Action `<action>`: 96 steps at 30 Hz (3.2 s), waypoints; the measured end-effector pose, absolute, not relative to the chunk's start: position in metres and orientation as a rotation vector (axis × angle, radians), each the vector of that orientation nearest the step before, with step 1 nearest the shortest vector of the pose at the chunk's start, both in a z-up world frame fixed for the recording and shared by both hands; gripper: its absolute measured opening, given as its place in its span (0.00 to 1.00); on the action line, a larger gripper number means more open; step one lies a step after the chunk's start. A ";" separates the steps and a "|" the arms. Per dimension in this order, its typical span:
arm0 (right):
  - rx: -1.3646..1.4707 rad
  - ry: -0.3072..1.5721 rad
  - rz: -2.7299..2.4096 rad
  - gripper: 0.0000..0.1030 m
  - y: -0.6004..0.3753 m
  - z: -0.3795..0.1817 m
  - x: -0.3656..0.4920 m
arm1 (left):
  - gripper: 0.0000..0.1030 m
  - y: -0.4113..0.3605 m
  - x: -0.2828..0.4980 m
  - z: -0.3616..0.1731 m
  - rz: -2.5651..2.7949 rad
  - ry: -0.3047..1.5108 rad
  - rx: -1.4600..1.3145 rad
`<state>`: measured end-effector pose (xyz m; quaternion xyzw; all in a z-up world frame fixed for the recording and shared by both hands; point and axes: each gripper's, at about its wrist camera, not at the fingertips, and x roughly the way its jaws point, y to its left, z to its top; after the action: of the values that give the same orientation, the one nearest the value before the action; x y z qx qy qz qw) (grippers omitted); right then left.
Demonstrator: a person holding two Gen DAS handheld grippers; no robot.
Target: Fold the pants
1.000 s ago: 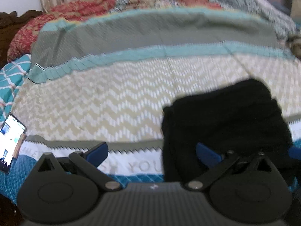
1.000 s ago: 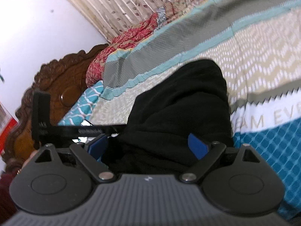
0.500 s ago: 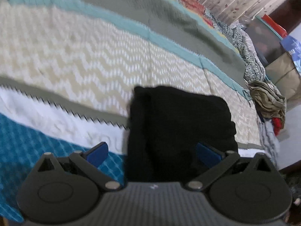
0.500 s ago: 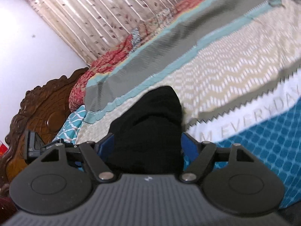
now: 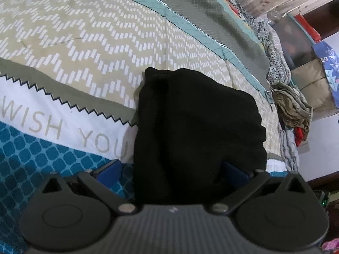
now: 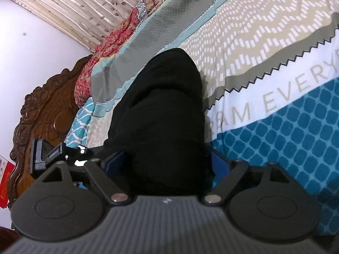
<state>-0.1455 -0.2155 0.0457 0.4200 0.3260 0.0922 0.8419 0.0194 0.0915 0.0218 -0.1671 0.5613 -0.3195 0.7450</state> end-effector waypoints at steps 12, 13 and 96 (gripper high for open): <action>0.827 0.692 0.143 1.00 -0.197 0.051 -0.125 | 1.00 0.074 0.016 0.021 -0.705 1.225 -0.306; 0.823 0.706 0.141 1.00 -0.195 0.053 -0.121 | 0.99 0.072 0.014 0.022 -0.707 1.221 -0.305; 0.501 0.409 -0.251 0.92 -0.177 0.136 -0.108 | 1.00 -0.027 -0.035 0.165 -0.192 0.627 0.284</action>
<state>-0.1078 -0.1769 0.1363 0.2455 0.2006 -0.1231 0.9404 -0.0348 -0.0268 0.1652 0.1392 0.3069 -0.0940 0.9368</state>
